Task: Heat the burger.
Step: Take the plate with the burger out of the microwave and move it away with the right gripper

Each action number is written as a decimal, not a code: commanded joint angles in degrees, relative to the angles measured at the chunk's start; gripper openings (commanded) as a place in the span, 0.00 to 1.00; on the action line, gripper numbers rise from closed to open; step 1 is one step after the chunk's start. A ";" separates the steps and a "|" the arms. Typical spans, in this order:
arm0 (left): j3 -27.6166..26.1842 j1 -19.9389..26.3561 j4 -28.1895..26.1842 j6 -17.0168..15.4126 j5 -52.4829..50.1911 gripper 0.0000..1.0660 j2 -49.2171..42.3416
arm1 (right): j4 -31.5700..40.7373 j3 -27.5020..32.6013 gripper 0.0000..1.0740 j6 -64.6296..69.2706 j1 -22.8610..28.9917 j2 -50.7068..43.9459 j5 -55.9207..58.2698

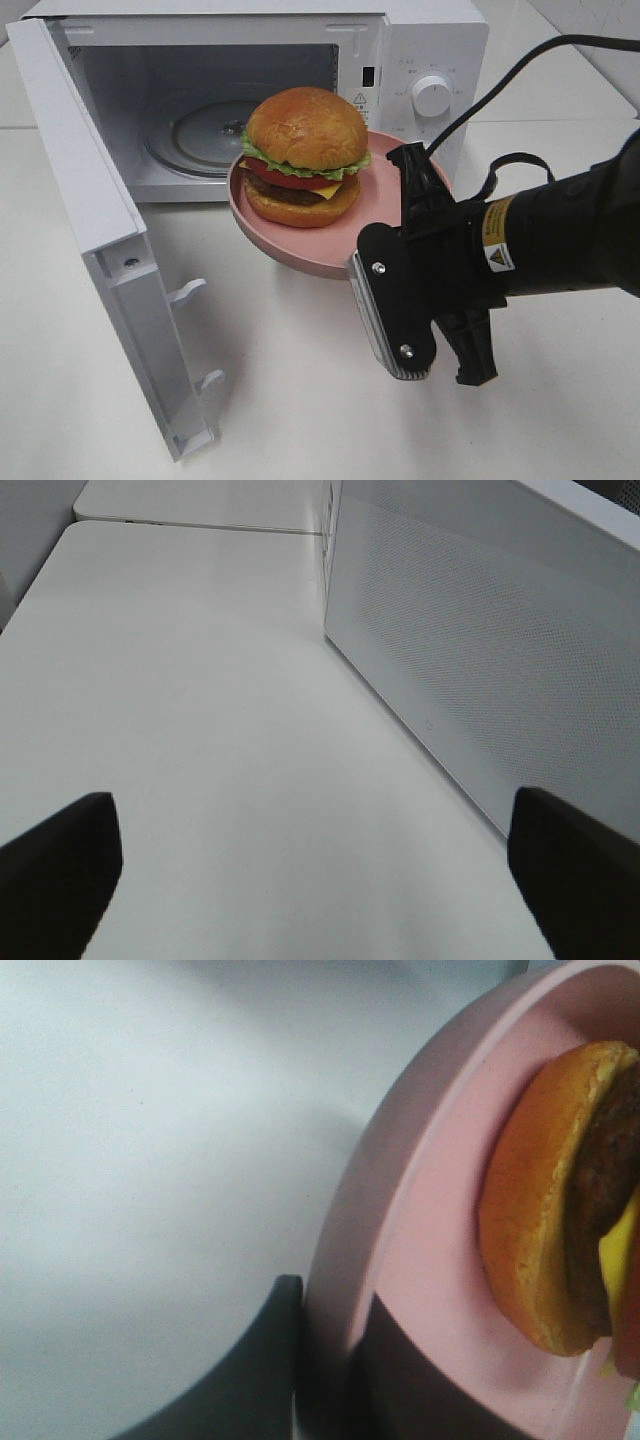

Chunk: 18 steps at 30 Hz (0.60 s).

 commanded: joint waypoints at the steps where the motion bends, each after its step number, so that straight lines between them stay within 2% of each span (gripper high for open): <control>1: -0.06 0.23 0.00 -0.11 -0.17 0.92 -0.80 | -1.83 2.35 0.00 0.46 -0.29 -5.39 -2.52; 18: -0.06 0.23 0.00 -0.11 -0.17 0.92 -0.80 | -2.35 11.12 0.00 0.97 -0.29 -22.69 9.40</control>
